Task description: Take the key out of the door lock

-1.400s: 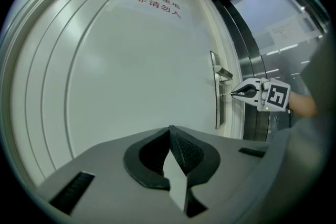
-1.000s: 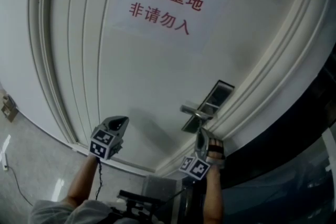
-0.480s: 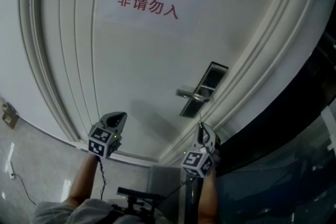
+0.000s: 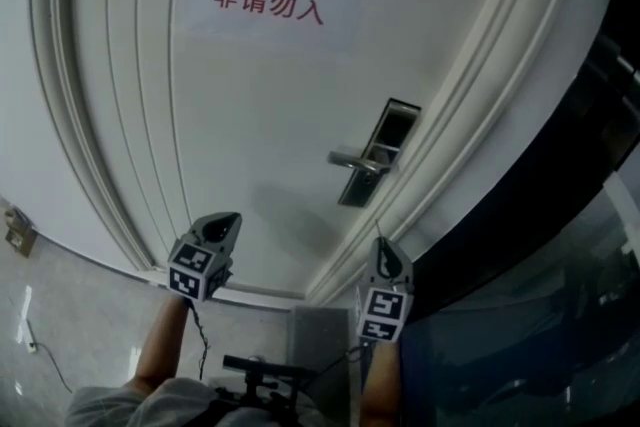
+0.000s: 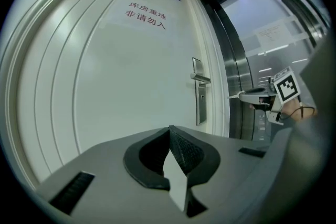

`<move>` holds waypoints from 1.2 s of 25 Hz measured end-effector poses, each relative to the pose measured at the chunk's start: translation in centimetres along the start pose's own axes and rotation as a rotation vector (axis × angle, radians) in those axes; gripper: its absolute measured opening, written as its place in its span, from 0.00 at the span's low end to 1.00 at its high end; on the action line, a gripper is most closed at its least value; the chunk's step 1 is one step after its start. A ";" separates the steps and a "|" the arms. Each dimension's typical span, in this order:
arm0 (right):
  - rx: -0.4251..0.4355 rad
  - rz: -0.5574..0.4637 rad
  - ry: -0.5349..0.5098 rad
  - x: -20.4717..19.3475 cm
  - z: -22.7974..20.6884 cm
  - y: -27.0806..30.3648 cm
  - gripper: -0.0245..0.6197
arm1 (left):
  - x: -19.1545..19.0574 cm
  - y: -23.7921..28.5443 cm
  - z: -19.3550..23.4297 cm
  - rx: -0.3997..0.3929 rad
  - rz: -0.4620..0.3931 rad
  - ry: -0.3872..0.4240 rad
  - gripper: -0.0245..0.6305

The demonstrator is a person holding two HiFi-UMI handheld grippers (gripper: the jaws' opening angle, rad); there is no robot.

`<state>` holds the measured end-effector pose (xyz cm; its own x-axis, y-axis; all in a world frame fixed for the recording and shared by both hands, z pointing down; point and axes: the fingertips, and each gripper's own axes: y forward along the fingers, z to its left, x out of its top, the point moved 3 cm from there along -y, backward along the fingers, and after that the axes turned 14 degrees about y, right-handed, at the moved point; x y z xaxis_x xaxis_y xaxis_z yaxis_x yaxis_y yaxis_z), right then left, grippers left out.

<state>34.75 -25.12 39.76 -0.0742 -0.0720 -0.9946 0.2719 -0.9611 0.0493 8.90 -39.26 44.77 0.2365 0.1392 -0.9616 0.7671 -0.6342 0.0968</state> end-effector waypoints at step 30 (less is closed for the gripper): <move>0.011 0.018 0.190 -3.3 2.8 -7.6 0.07 | -1.1 -5.8 -1.3 -0.007 -0.015 0.012 0.03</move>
<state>30.27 -18.29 42.87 0.1138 -0.0388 -0.9927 0.2614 -0.9629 0.0676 4.99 -34.76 45.60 0.2325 0.1579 -0.9597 0.7747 -0.6267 0.0846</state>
